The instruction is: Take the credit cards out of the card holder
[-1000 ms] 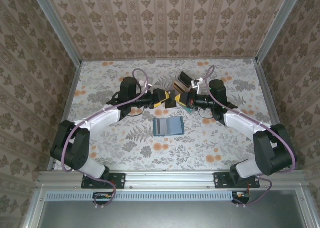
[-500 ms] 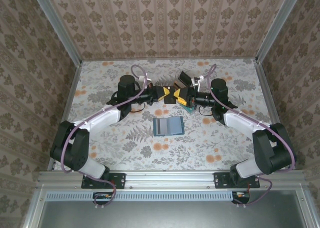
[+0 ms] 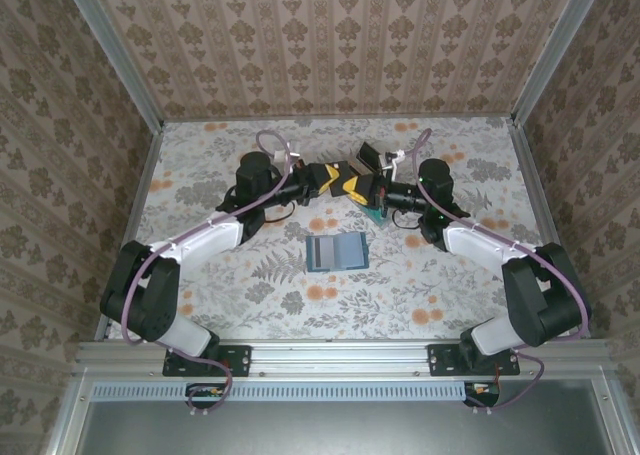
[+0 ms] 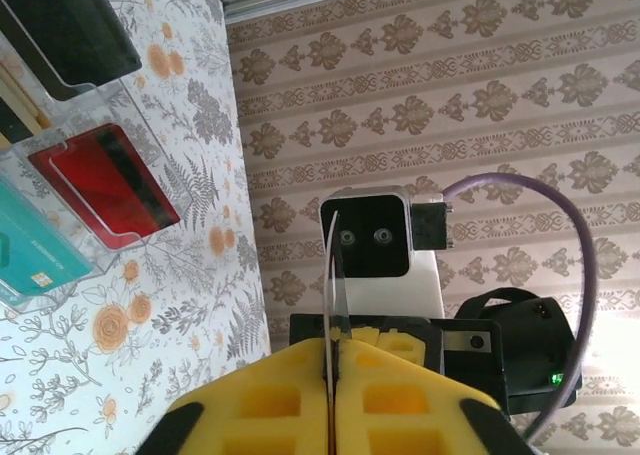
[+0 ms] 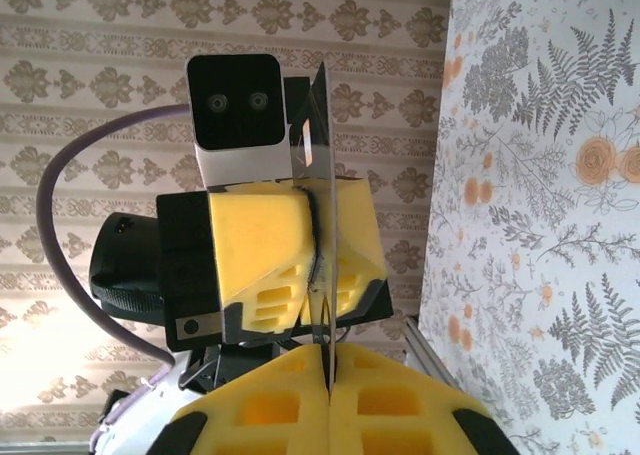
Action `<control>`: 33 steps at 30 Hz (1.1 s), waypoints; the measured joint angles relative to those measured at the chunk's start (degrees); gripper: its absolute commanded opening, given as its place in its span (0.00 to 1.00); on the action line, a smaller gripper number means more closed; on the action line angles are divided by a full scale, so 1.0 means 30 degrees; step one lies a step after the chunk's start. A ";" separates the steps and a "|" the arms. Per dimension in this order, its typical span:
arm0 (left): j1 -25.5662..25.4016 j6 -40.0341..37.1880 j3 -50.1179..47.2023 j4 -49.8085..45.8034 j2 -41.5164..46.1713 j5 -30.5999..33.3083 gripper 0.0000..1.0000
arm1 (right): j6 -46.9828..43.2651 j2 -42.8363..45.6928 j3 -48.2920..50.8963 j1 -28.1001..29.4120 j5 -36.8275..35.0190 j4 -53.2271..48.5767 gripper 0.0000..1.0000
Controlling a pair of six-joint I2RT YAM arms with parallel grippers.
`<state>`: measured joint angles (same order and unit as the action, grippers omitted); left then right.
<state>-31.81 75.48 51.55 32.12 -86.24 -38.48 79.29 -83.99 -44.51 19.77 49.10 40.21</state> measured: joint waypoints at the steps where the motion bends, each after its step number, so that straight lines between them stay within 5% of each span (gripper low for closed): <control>1: 0.0007 -0.0007 -0.0066 -0.0080 0.0007 0.0138 0.29 | -0.0219 0.0000 0.0000 0.0000 -0.0087 -0.0095 0.00; 4: 0.0182 -0.0401 -0.0372 -0.1246 0.0306 0.0692 0.54 | -0.2047 0.0007 -0.0408 -0.0095 -0.0459 -0.1953 0.00; 12: 0.1115 -0.3191 -0.0561 -0.9202 0.2718 0.3053 0.90 | -1.4535 -0.0444 -0.7577 -0.0284 -0.4328 -1.5635 0.00; 22: 0.2266 -0.5909 -0.0561 -1.5803 0.3789 0.5078 1.00 | -2.5587 -0.5049 -1.3799 -0.0605 -1.0061 -2.3052 0.00; 33: 0.2907 -0.7184 -0.0561 -1.7770 0.3840 0.5544 1.00 | -3.0454 -0.9122 -1.8068 -0.1370 -1.2794 -2.5143 0.00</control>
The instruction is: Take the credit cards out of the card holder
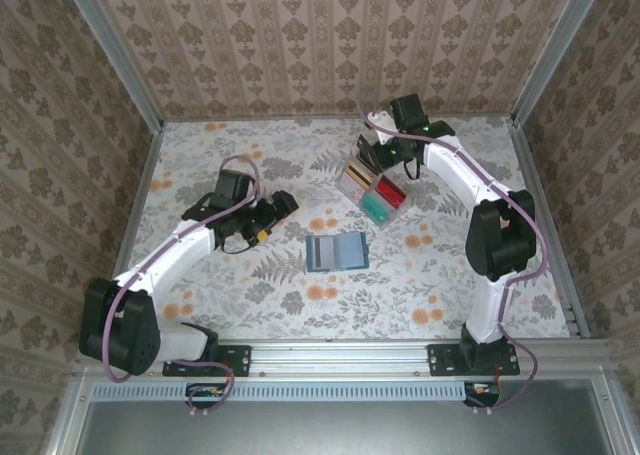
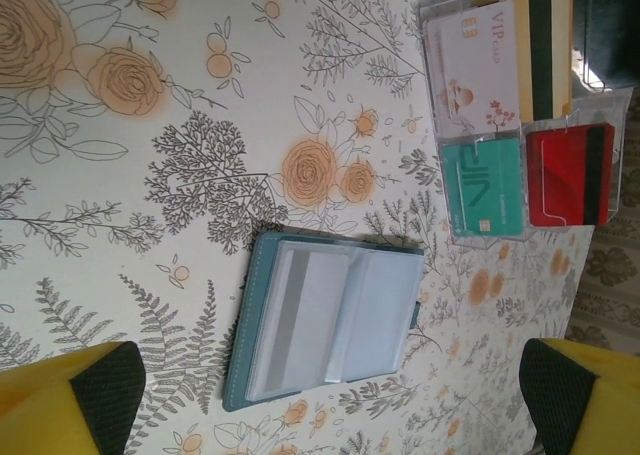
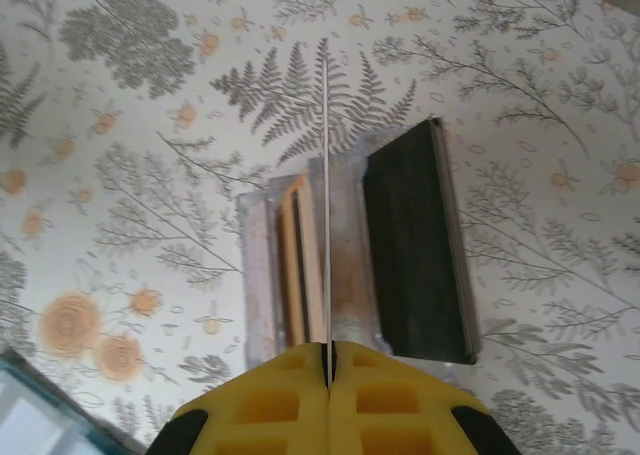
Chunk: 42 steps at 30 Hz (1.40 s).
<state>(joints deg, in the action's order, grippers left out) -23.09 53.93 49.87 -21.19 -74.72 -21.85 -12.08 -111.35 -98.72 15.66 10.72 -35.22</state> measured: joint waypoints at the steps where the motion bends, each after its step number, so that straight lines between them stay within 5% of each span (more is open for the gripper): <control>1: 0.0015 -0.0022 0.0000 -0.0029 -0.0007 -0.0022 1.00 | -0.0226 -0.0211 -0.0219 -0.0015 -0.0102 -0.0087 0.00; 19: 0.0109 -0.0379 -0.0044 0.0058 -0.0889 -0.0962 1.00 | -0.2455 -0.2266 -0.1872 -0.0546 -0.0780 -0.0889 0.00; 42: 0.0109 -0.0517 -0.0138 0.0270 -0.1158 -0.1581 1.00 | -0.2273 -0.2506 -0.1982 -0.0583 -0.0452 -0.1392 0.25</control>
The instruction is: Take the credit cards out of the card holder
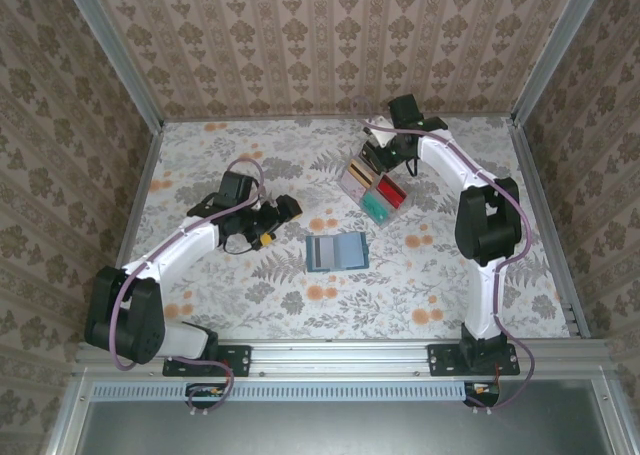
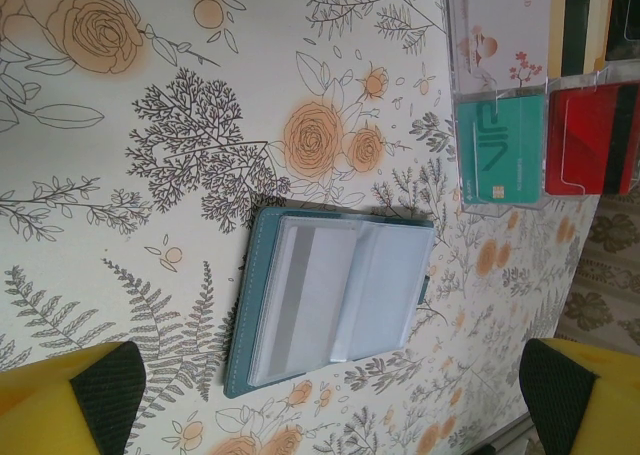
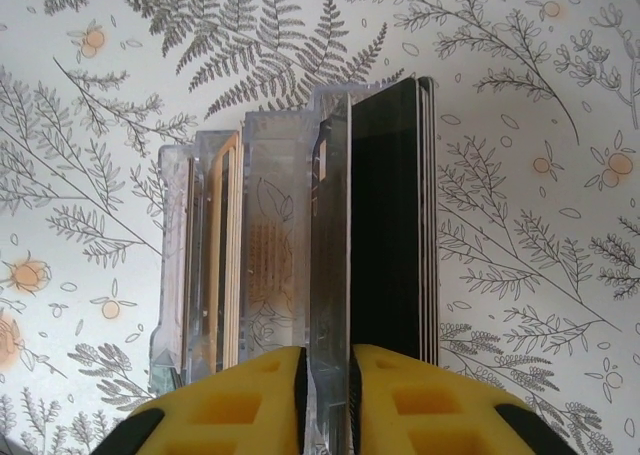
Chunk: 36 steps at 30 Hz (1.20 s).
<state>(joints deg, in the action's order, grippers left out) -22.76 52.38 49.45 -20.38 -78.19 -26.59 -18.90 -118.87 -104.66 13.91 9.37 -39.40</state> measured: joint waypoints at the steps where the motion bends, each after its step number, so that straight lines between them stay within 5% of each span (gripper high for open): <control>1: 0.0000 -0.0058 0.0000 -0.0007 0.0000 0.0000 1.00 | 0.0182 0.0146 0.0000 -0.0015 0.0000 -0.0036 0.27; 9: 0.0095 -0.0415 -0.0182 -0.0219 0.0015 0.0117 1.00 | 0.2856 0.3985 0.1333 -0.0146 0.0015 0.0204 0.56; 16: 0.0124 -0.0721 -0.0685 -0.0532 0.0313 0.0605 1.00 | 0.7089 0.9034 0.5967 0.0590 0.0007 0.1049 0.63; 21: 0.0124 -0.1056 -0.0743 -0.1005 0.0743 0.1173 1.00 | 1.0586 1.1322 0.9544 0.3657 -0.0146 0.1239 0.66; 29: 0.0168 -0.1202 -0.1049 -0.1457 0.0882 0.1916 1.00 | 1.3770 1.0418 1.1730 0.8473 -0.0299 0.1435 0.68; 36: 0.0634 -0.1239 -0.1202 -0.1515 0.0984 0.2091 1.00 | 1.5686 0.6623 1.1213 1.0338 -0.1180 0.1457 0.68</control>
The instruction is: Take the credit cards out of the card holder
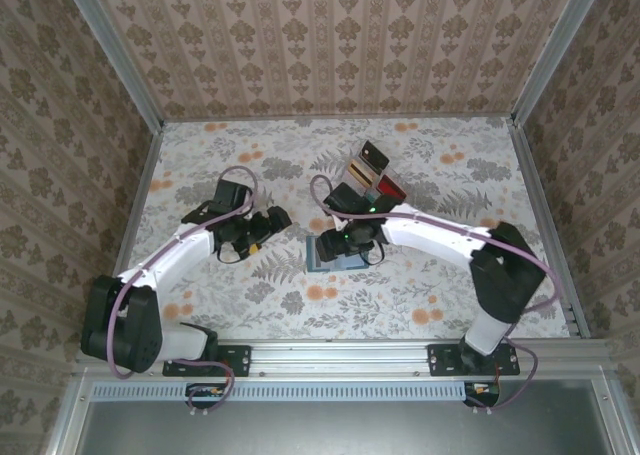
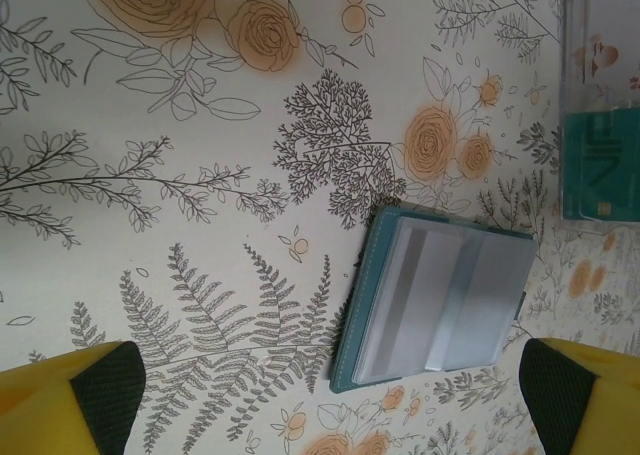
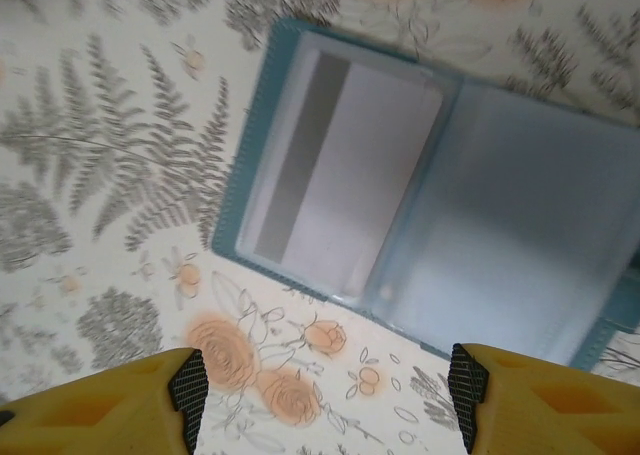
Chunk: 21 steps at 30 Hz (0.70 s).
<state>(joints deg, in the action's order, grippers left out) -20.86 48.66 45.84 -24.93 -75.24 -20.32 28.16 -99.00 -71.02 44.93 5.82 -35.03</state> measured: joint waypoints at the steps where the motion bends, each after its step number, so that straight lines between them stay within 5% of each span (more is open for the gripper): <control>1: 0.0073 -0.0044 -0.0015 -0.0022 0.0000 0.0015 1.00 | 0.0306 -0.0612 -0.0226 0.0102 -0.0138 -0.0022 0.68; 21: 0.0233 -0.0678 -0.0160 -0.0131 0.0000 -0.0415 0.98 | 0.2208 -0.4561 -0.2171 0.0146 -0.2157 -0.1413 0.57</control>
<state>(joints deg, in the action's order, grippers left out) -20.16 46.63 45.36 -25.32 -75.24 -21.56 34.79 -112.68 -77.54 45.36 -0.64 -39.27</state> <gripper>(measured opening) 0.984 0.591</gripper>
